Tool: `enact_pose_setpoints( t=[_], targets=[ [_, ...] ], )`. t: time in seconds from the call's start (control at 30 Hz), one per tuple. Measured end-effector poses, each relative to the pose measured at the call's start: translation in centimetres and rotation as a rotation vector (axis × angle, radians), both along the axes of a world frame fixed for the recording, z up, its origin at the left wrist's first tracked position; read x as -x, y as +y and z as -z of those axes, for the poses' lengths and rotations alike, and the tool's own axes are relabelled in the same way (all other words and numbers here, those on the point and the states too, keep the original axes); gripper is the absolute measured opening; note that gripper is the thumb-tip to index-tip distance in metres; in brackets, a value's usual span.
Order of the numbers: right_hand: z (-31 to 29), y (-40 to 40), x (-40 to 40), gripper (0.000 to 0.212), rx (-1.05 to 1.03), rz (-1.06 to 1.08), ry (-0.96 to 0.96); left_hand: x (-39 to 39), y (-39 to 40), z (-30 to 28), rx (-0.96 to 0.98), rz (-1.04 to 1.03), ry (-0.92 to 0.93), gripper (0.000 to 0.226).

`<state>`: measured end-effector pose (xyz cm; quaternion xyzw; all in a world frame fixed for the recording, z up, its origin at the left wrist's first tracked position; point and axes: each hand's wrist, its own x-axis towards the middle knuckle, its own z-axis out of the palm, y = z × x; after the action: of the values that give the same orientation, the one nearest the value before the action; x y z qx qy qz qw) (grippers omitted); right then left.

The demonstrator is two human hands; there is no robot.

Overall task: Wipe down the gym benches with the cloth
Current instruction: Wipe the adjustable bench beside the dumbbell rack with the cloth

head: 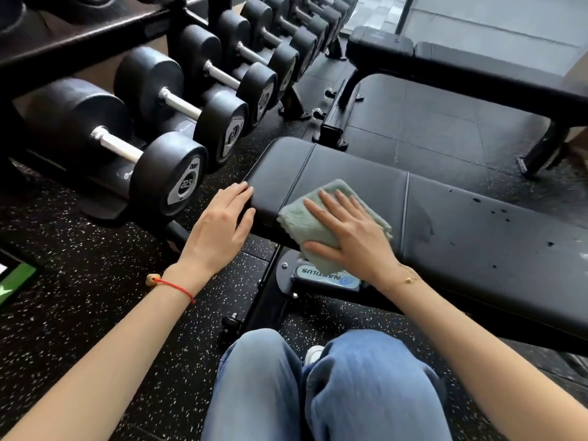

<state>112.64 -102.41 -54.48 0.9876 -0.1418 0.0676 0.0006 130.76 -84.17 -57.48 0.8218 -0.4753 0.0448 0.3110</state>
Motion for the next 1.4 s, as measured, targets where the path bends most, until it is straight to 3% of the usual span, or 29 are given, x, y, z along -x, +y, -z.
enact_pose_setpoints(
  t=[0.1, 0.2, 0.3, 0.43, 0.57, 0.7, 0.77, 0.87, 0.97, 1.13, 1.27, 1.33, 1.4],
  targets=[
    [0.0, 1.2, -2.8, 0.071, -0.026, -0.042, 0.009, -0.1, -1.7, -0.6, -0.025, 0.014, -0.011, 0.045],
    [0.5, -0.6, 1.9, 0.063, -0.047, -0.082, -0.097, -0.4, -3.4, -0.8, -0.031, 0.014, -0.003, 0.045],
    [0.1, -4.3, 4.2, 0.061, -0.188, 0.073, -0.154, -0.5, -5.6, -1.0, -0.038, 0.019, -0.003, 0.046],
    [-0.9, -7.9, -4.5, 0.058, -0.139, 0.261, -0.035, -0.5, -7.1, -0.6, -0.043, -0.011, -0.045, 0.046],
    [-0.4, -5.8, -11.5, 0.055, -0.184, 0.098, -0.028, -0.5, -6.9, -0.1, -0.040, -0.003, -0.082, 0.045],
    [0.7, -6.8, -6.3, 0.053, -0.222, -0.125, -0.066, -0.7, -6.9, 0.1, 0.000, -0.015, -0.074, 0.045],
    [0.6, -9.7, -6.0, 0.054, -0.220, -0.073, -0.043, -0.6, -6.9, 0.2, 0.019, -0.022, -0.058, 0.047],
    [-0.4, -11.8, -11.7, 0.055, -0.189, 0.091, 0.009, -0.6, -7.0, 0.1, 0.032, -0.028, -0.046, 0.048],
    [-1.0, -10.1, -15.8, 0.054, -0.180, 0.046, 0.004, -0.6, -6.9, 0.0, 0.031, -0.026, -0.051, 0.048],
    [0.0, -7.3, -6.6, 0.054, -0.239, -0.159, -0.068, -0.6, -6.7, 0.1, 0.006, -0.036, -0.055, 0.049],
    [-0.6, -12.5, 0.4, 0.053, -0.251, 0.147, -0.080, -0.5, -6.7, -0.1, 0.007, -0.036, -0.043, 0.049],
    [-1.4, -14.8, 0.2, 0.053, -0.233, 0.344, -0.061, -0.3, -7.0, -0.3, -0.009, -0.054, -0.015, 0.047],
    [-1.5, -14.0, -0.7, 0.054, -0.210, 0.388, -0.034, 0.2, -7.7, -0.9, -0.024, -0.086, 0.027, 0.046]
  ],
)
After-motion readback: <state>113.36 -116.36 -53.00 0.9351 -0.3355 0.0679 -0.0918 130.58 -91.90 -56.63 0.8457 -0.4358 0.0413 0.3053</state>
